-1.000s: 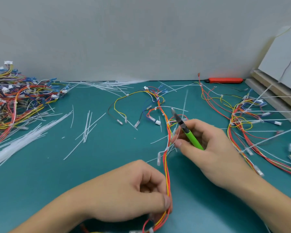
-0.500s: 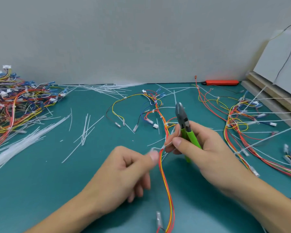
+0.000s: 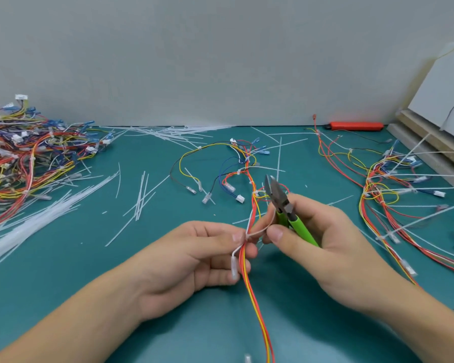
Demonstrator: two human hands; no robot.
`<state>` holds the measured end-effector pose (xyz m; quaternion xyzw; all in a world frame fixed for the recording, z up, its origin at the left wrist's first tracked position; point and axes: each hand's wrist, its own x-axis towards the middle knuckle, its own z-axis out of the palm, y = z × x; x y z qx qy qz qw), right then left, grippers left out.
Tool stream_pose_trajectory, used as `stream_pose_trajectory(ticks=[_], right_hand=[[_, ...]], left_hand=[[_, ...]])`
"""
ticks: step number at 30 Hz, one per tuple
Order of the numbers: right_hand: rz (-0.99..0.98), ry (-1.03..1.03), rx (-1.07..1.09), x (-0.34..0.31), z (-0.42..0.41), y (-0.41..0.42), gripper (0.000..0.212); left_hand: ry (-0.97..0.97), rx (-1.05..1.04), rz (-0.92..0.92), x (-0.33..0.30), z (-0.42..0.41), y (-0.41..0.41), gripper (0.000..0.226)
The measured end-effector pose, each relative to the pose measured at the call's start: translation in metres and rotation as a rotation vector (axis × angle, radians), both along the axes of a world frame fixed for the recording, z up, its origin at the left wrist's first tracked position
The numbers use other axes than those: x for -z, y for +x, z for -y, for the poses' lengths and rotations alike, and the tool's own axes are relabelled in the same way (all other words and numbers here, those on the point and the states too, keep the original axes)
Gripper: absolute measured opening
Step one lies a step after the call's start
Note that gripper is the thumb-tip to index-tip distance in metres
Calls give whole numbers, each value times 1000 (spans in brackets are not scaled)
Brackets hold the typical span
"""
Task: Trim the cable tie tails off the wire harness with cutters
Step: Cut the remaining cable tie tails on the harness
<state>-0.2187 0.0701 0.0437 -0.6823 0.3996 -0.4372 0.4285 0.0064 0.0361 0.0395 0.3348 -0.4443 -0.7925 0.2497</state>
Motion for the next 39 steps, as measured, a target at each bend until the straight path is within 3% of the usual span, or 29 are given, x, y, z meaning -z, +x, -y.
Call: stream_pose_trajectory(ticks=[4, 9, 18, 27, 39], right_hand=[[-58, -32, 93, -1, -2, -1, 7], [-485, -256, 214, 2, 3, -18, 21], [-654, -291, 145, 0, 8, -29, 27], [-670, -267, 131, 4, 7, -20, 30], [-638, -242, 156, 9, 5, -14, 31]], left_hand=[[74, -50, -45, 1, 3, 1, 33], [171, -154, -163, 3, 6, 4, 30], [231, -205, -297, 6, 10, 6, 32], [51, -184, -134, 10, 5, 1, 21], [58, -187, -154, 9, 5, 1, 29]])
